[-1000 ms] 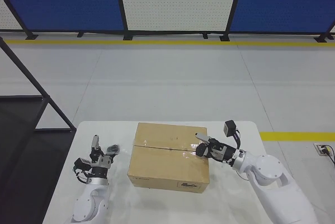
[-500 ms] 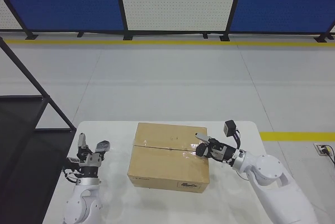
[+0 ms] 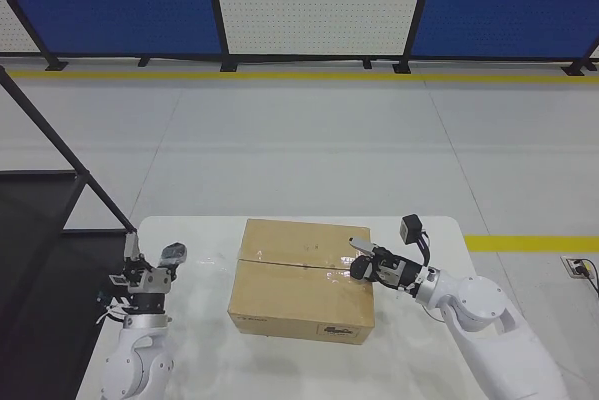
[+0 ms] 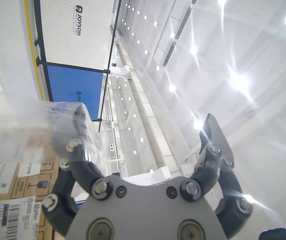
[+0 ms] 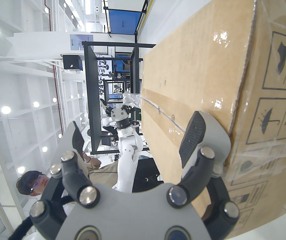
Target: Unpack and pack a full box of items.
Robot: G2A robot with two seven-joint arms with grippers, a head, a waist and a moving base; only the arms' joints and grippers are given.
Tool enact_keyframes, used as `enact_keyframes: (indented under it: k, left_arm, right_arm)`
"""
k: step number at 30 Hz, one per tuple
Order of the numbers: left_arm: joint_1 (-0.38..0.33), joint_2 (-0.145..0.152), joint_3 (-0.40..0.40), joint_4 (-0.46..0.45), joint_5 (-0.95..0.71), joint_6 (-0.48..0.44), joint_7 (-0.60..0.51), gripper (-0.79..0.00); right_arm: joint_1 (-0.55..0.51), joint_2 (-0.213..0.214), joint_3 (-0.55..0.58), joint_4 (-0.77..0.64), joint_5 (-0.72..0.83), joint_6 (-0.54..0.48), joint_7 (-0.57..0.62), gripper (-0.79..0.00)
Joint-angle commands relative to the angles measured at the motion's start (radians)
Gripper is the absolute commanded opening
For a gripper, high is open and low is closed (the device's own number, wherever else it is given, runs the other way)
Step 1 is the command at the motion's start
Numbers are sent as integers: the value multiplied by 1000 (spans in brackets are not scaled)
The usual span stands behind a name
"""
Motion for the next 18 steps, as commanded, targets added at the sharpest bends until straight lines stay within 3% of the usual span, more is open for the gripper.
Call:
enact_keyframes:
  k: [1,18]
  left_arm:
    - [2,0,-5,-11,-3,3,-6,0]
    - [15,-8,-7,-117,36,25,-18,0]
  right_arm:
    - [0,0,0,0,0,0,0,0]
    - [0,0,0,0,0,0,0,0]
